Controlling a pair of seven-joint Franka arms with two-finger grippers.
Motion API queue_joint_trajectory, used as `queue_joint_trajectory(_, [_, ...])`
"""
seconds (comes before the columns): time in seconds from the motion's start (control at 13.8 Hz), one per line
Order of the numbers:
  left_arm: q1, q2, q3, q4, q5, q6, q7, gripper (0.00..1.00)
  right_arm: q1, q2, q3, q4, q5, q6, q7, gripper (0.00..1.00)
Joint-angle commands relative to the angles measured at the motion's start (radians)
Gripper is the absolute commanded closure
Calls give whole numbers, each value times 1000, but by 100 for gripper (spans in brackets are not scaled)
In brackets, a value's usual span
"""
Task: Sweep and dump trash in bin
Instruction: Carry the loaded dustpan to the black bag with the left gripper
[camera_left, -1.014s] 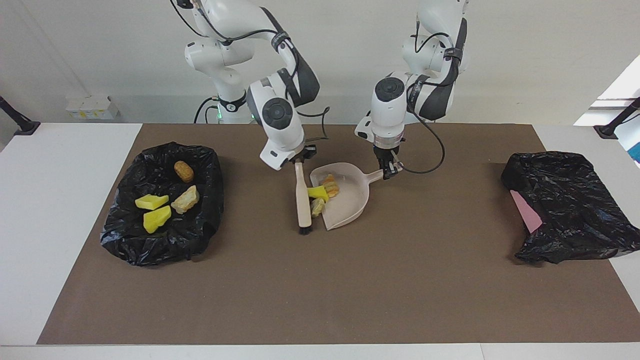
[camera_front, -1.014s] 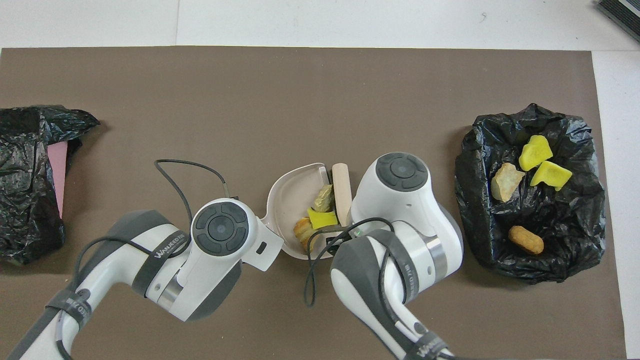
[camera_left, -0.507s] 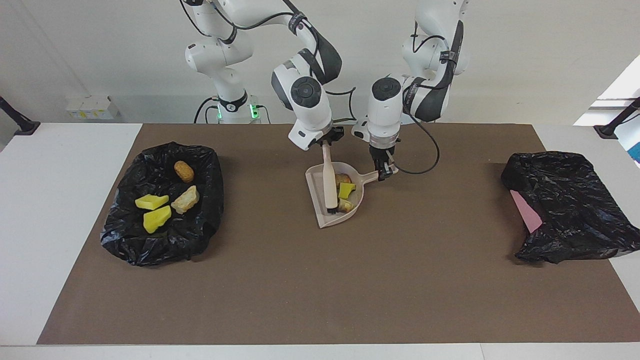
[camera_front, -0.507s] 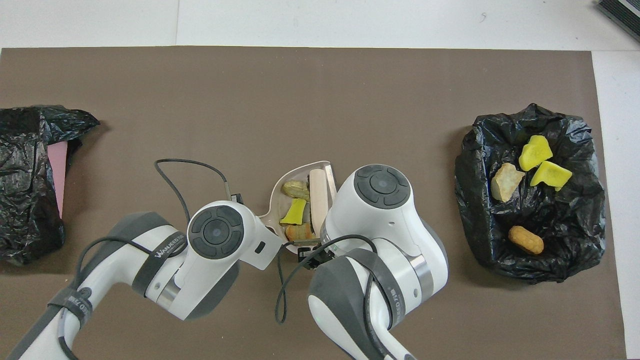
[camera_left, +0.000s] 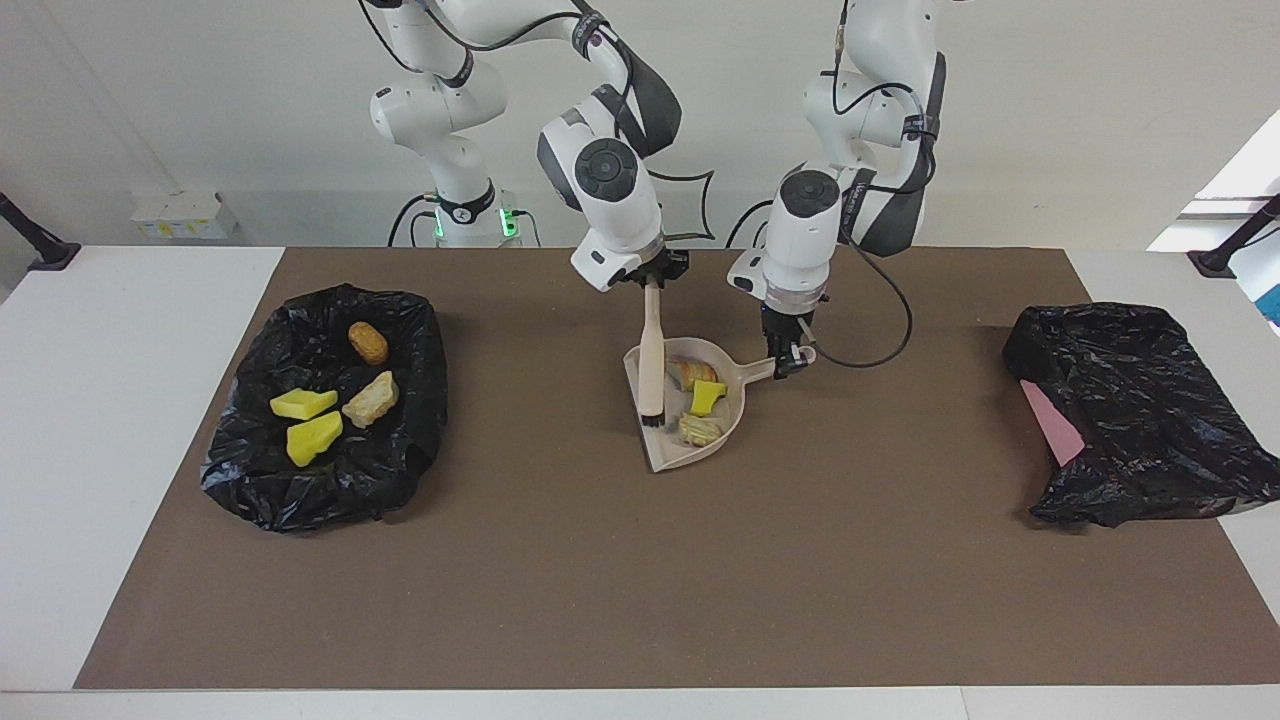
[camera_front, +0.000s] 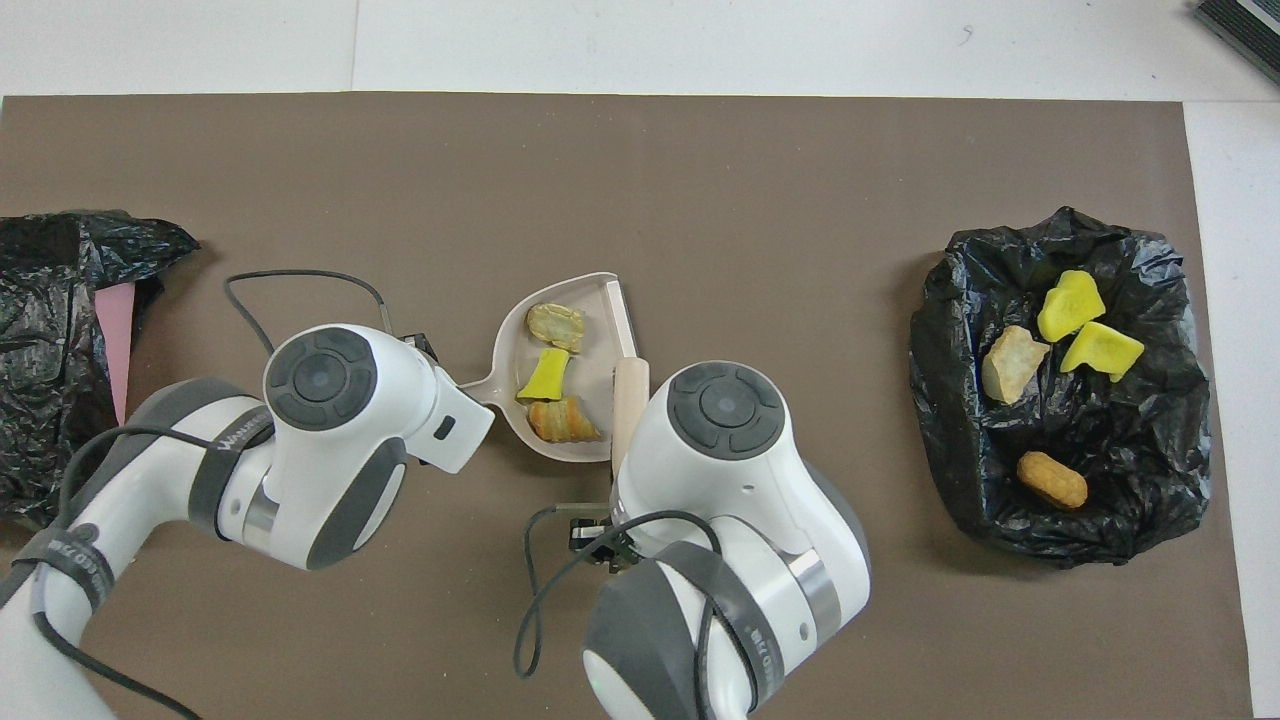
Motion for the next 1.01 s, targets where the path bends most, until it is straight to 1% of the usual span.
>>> queue_joint_trajectory(0.0, [92,13,-4,82,-76,-50,147,100,64,-82,1,-89,-38,45,36,100])
queue_joint_trajectory(0.14, [139,16,-4,142,-87,-110,208,100,117,-131,1,-167,-70,113,64,100])
queue_joint_trajectory(0.29, [188,16,-4,189,-88,-155,254,100,129,-162,1,-221,-81,156,81,100])
queue_joint_trajectory(0.43, [240,16,-6,234,-88,-210,292,100,131,-163,4,-226,-81,174,84,100])
queue_joint_trajectory(0.58, [288,13,-6,267,-90,-250,352,100,179,-165,4,-232,-81,179,131,100])
queue_joint_trajectory(0.8, [372,18,-4,338,-120,-322,461,100,273,-160,4,-286,-81,274,215,100])
queue_joint_trajectory(0.94, [408,48,-6,413,-119,-385,482,100,328,-139,4,-318,-82,358,277,100])
